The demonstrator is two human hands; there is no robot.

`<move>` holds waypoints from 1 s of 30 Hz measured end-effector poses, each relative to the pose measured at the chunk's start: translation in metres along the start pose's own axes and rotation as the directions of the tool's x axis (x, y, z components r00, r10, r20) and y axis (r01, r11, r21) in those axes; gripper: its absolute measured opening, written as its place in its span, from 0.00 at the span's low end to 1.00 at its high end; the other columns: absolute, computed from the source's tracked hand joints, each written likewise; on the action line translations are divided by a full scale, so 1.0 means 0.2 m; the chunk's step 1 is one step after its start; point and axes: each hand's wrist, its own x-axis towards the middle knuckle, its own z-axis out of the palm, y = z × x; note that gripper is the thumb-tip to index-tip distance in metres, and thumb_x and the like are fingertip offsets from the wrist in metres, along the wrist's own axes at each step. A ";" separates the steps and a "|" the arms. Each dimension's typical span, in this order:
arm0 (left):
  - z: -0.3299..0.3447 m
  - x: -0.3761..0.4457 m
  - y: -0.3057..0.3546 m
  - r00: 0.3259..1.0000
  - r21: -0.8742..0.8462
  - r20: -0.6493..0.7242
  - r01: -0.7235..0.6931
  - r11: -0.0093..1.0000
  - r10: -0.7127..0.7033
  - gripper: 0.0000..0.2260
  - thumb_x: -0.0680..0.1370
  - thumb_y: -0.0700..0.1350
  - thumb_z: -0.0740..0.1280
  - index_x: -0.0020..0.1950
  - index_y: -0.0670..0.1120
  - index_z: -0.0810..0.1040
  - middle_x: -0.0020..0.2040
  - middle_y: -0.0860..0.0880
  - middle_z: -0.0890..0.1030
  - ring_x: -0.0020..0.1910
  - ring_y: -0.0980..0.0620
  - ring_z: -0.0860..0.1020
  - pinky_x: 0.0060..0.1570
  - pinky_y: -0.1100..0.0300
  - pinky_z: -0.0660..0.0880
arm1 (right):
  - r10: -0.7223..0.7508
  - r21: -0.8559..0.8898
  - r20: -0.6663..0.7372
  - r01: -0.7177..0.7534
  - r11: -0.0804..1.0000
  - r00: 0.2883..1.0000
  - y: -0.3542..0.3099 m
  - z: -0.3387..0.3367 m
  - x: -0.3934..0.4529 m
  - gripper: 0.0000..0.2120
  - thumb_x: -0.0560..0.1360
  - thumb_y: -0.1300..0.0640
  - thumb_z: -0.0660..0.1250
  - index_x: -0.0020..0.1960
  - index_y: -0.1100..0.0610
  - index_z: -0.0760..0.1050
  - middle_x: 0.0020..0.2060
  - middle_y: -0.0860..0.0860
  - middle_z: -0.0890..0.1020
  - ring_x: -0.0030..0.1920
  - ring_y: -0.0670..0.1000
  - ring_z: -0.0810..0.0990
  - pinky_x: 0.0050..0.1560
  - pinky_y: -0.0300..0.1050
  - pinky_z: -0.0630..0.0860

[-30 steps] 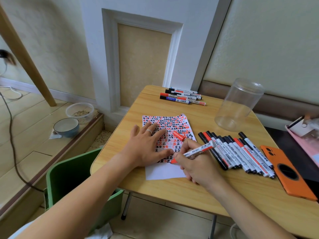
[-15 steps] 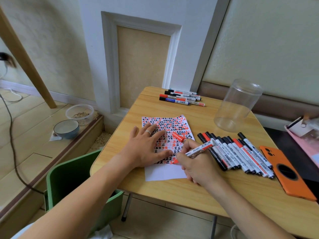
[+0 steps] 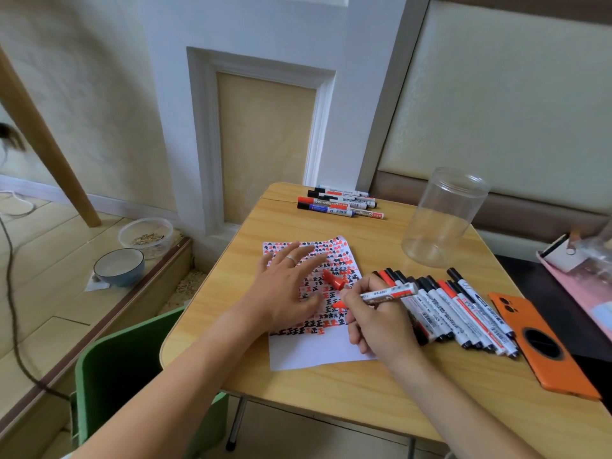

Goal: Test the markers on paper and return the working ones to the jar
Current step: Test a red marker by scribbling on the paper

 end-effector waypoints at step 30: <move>-0.03 -0.07 0.12 0.959 -0.392 -0.139 -0.282 0.876 0.247 0.07 0.79 0.42 0.72 0.55 0.48 0.78 0.48 0.55 0.82 0.47 0.55 0.79 0.47 0.56 0.77 | -0.030 0.211 0.075 0.014 0.977 0.997 -0.01 -0.04 -0.01 0.12 0.78 0.53 0.72 0.47 0.59 0.71 0.31 0.55 0.77 0.22 0.50 0.70 0.21 0.37 0.61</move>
